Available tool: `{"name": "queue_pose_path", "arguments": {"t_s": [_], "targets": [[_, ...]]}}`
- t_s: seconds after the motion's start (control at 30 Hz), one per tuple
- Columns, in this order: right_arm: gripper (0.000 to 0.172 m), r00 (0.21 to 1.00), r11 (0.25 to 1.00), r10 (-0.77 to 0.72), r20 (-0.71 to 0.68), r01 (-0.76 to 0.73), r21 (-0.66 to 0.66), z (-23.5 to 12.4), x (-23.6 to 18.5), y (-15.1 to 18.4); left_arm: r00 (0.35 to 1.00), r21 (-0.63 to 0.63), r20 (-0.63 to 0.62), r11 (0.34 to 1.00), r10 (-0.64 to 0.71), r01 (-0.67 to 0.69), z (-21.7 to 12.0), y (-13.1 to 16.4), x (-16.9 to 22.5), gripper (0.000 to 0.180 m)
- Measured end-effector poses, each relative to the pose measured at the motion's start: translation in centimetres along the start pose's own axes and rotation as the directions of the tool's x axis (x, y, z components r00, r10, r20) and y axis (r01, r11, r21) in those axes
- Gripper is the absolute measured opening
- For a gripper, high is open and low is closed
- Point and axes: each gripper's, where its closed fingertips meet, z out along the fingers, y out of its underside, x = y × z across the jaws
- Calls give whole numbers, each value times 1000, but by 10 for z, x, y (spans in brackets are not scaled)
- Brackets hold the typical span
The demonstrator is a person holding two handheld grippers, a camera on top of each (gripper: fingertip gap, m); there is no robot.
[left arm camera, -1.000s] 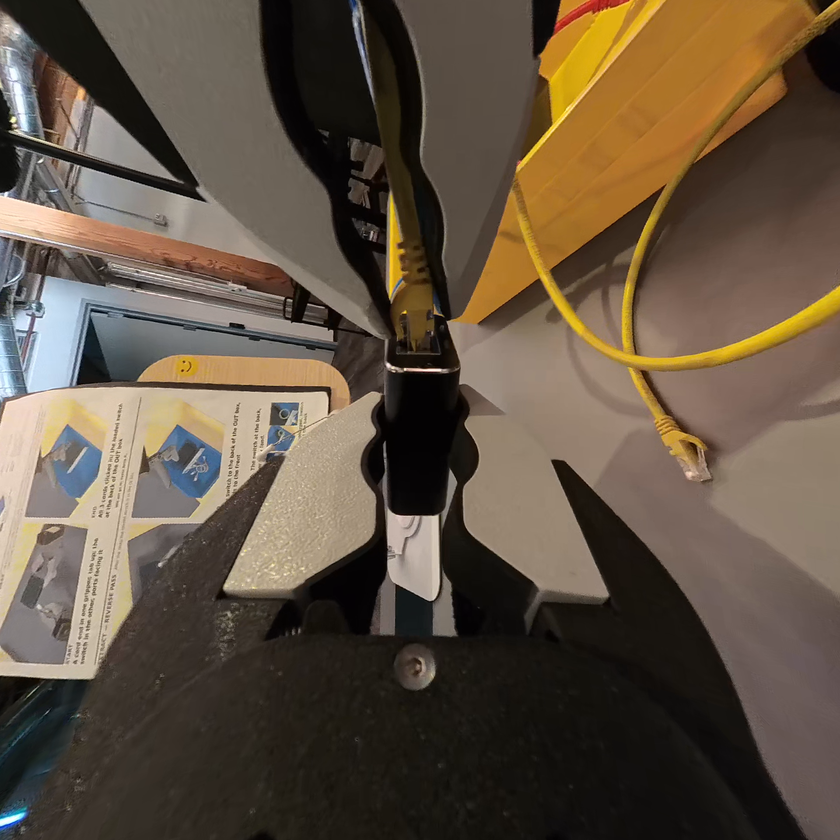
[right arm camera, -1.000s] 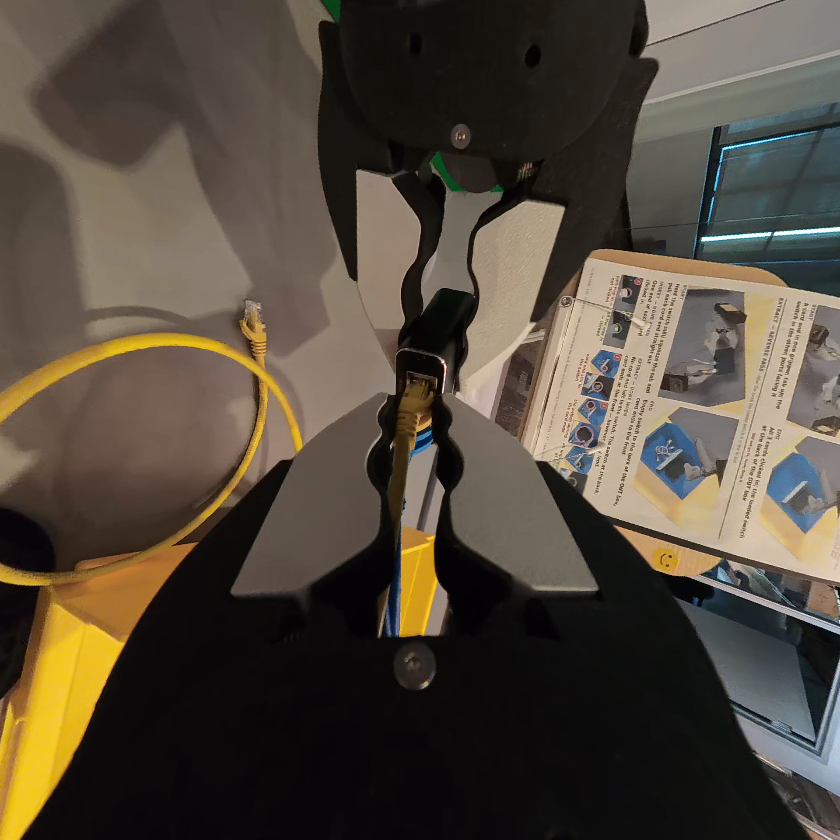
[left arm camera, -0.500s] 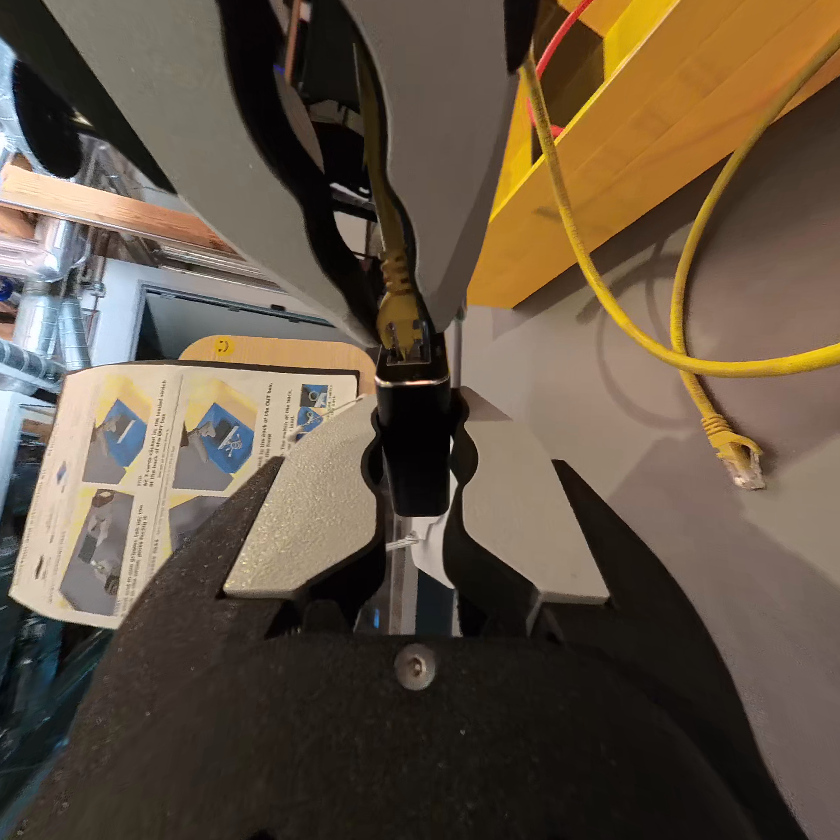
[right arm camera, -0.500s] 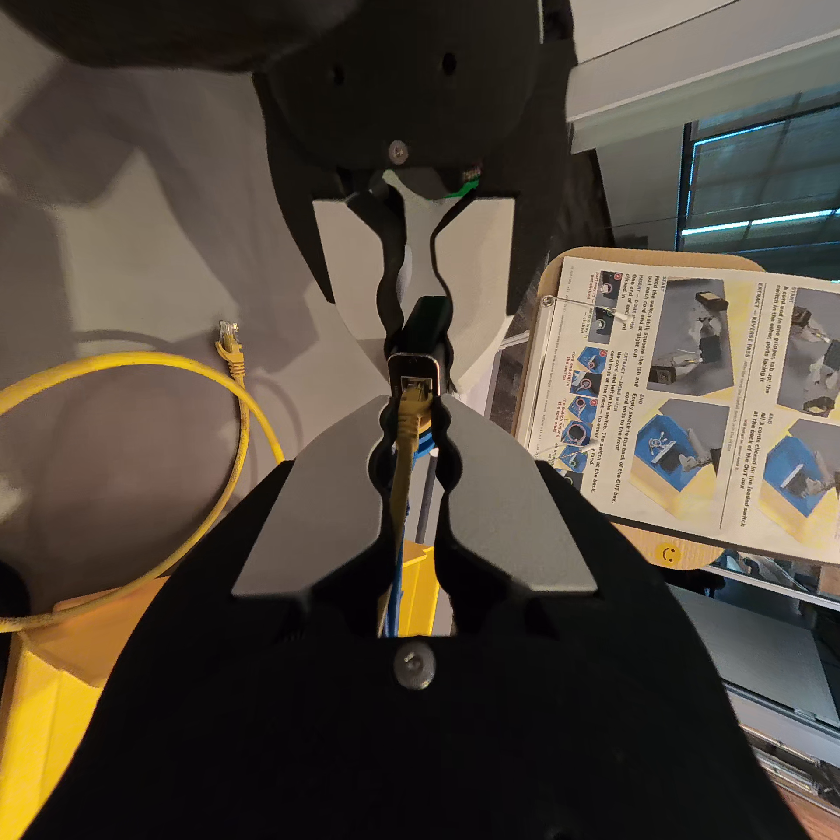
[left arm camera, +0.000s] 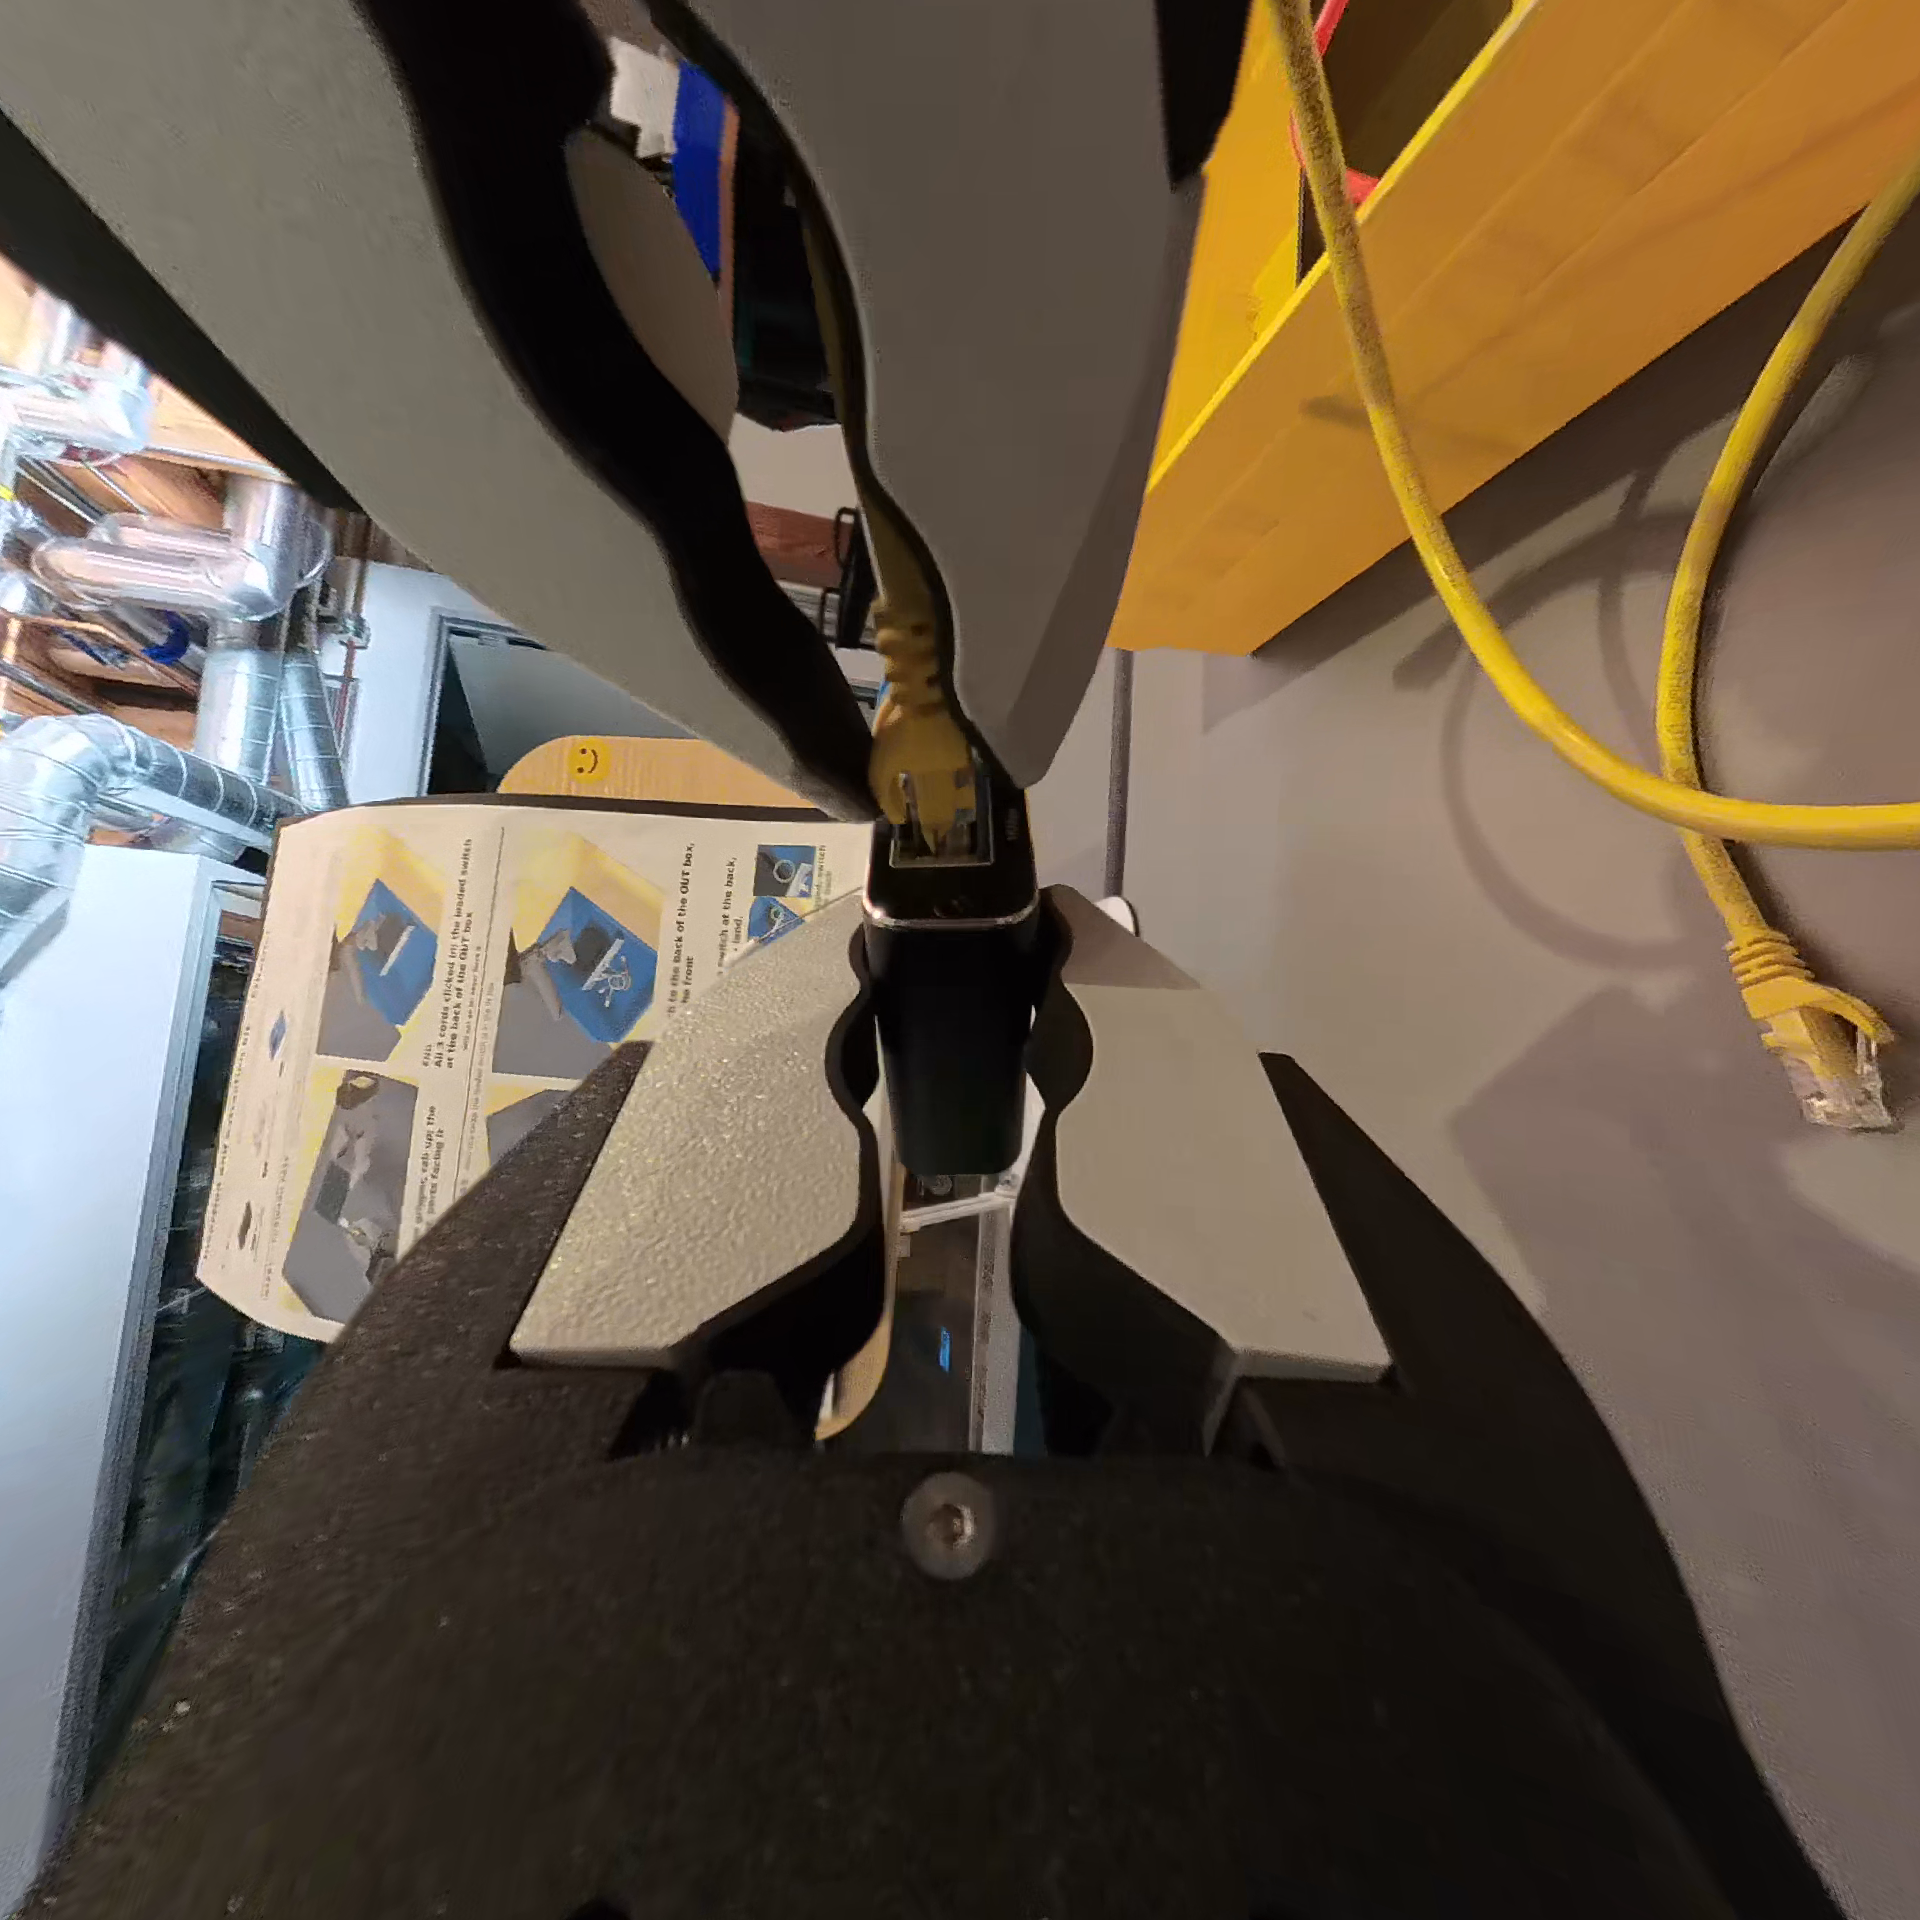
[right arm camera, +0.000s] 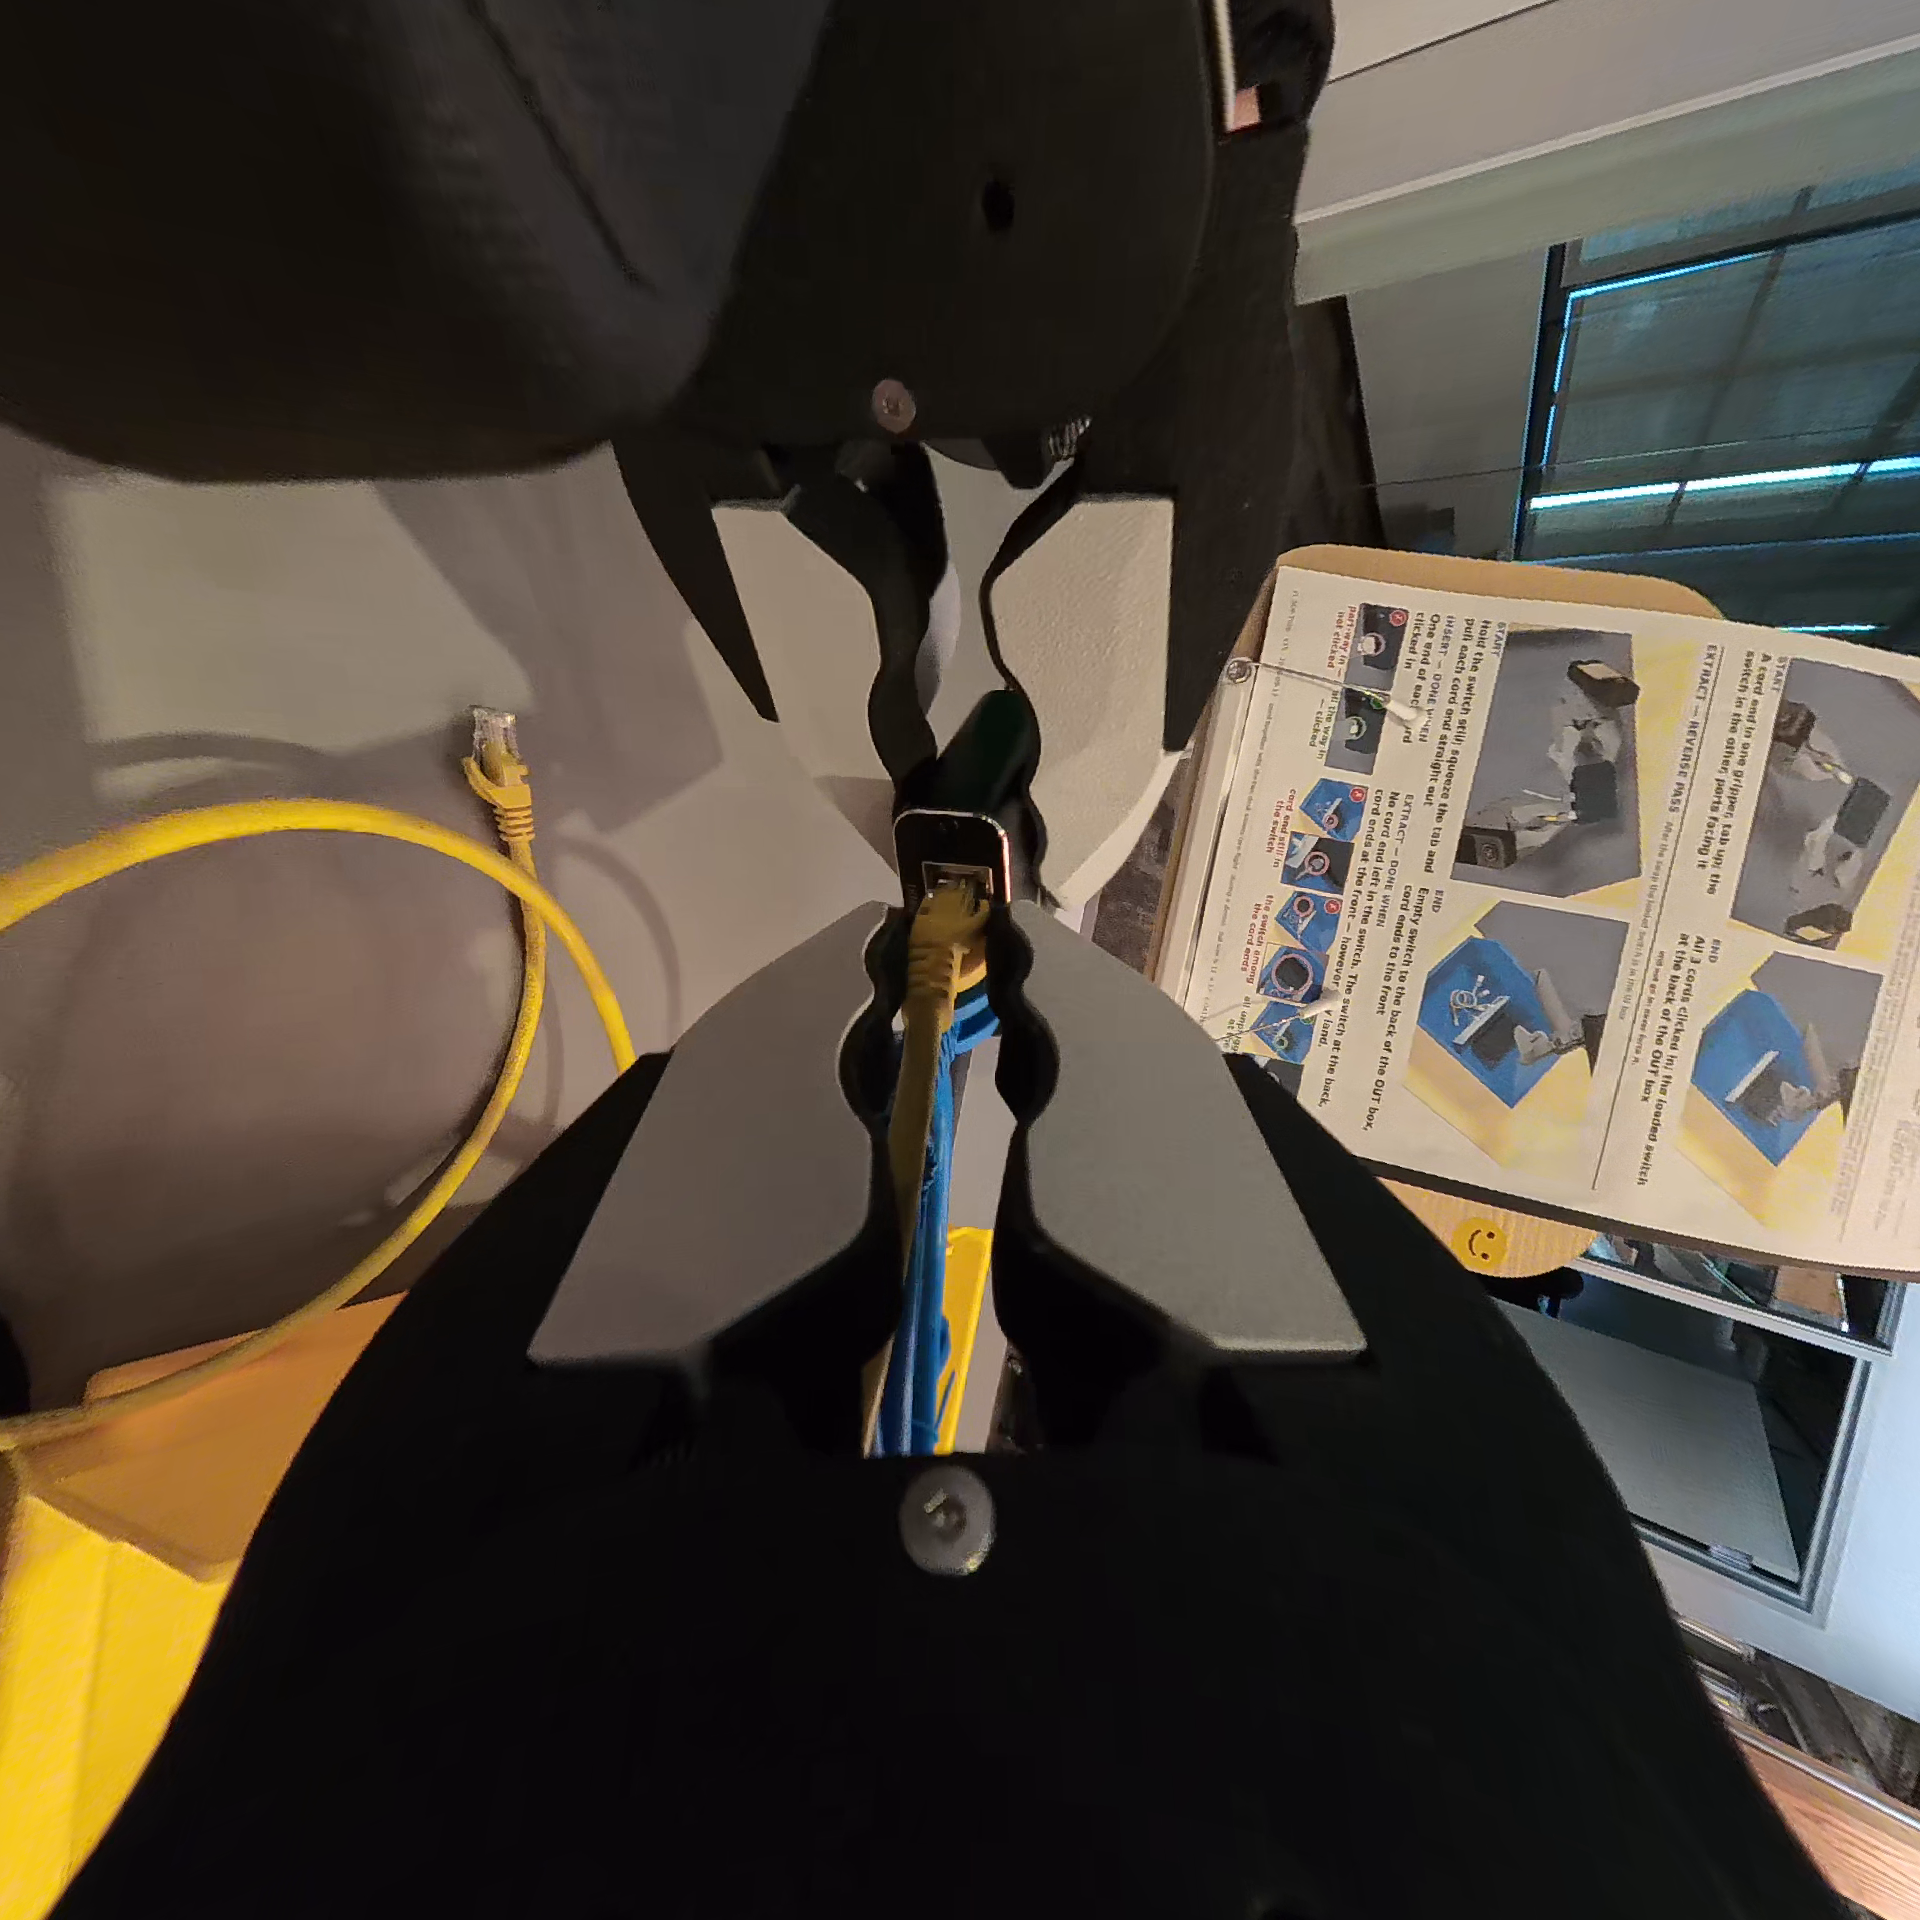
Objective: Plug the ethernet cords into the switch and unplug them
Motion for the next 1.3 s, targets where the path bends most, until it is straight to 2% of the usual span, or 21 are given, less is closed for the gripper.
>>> {"name": "queue_pose_path", "arguments": {"t_s": [0.4, 1.0, 1.3], "targets": [[16, 995, 1000, 15, 100, -13, -26, 4, -16, 8, 996, 14, -92, 1000, -1, 2, 5, -3, 19, 25], [16, 996, 1000, -6, 84, 8, -20, -6, -14, 8, 994, 51, -100, 997, -53, 58, 3, -11, 16, 25], [16, 993, 1000, 7, 118, -3, -30, -13, -18, 9, 989, 74, -133, 994, -66, 77, 2, -19, 20, 25]]}}
